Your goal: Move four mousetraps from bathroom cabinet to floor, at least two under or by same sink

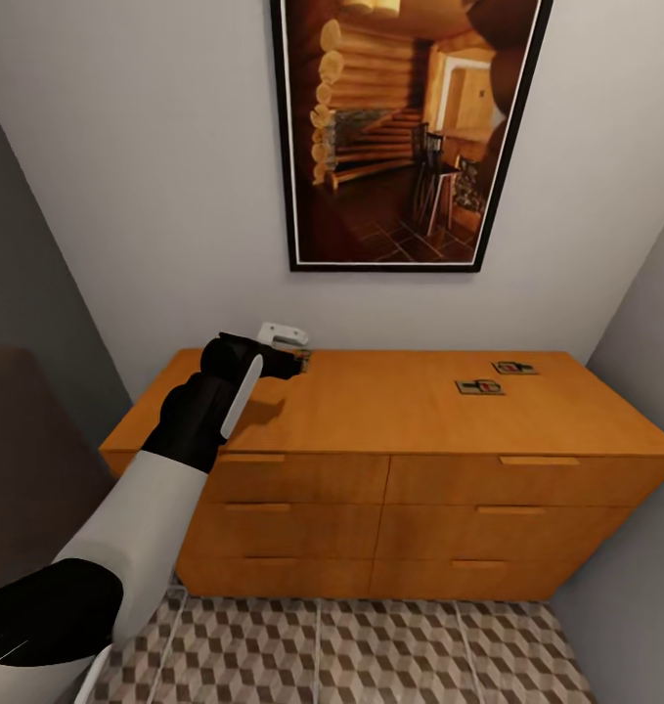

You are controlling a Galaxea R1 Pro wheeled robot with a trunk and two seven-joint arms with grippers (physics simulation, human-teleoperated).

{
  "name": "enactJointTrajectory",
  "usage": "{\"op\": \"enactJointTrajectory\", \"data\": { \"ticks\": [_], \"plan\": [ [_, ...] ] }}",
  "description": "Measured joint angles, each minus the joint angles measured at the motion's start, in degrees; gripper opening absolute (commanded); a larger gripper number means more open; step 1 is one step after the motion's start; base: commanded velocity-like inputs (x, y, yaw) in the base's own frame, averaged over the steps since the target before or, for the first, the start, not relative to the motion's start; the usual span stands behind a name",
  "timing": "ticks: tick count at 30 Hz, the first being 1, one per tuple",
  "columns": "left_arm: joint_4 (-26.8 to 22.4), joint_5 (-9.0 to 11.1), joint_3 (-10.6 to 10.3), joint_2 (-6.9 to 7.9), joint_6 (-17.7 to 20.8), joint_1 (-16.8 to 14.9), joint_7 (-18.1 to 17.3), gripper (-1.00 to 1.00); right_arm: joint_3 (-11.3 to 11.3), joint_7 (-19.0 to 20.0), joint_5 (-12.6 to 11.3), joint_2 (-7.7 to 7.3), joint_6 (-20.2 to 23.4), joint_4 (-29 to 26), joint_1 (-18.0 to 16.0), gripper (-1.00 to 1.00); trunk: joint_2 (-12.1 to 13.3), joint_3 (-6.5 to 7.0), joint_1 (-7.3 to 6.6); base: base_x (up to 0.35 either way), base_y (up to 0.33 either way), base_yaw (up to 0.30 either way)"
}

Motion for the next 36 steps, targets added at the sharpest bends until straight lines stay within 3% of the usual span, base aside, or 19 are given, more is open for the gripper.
{"op": "enactJointTrajectory", "data": {
  "ticks": [10,36],
  "plan": [
    [1.2,0.0,0.0,-0.04,0.0,0.0,0.0,1.0,0.0,0.0,0.0,0.0,0.0,0.0,0.0,-1.0,0.0,0.0,0.01,0.128,-0.12,0.0],
    [3.6,0.0,0.1,-0.01,-0.1,0.0,0.0,1.0,0.0,0.1,0.0,0.1,0.1,0.0,0.0,-1.0,0.0,0.0,0.01,0.023,-0.004,0.0]
  ]
}}
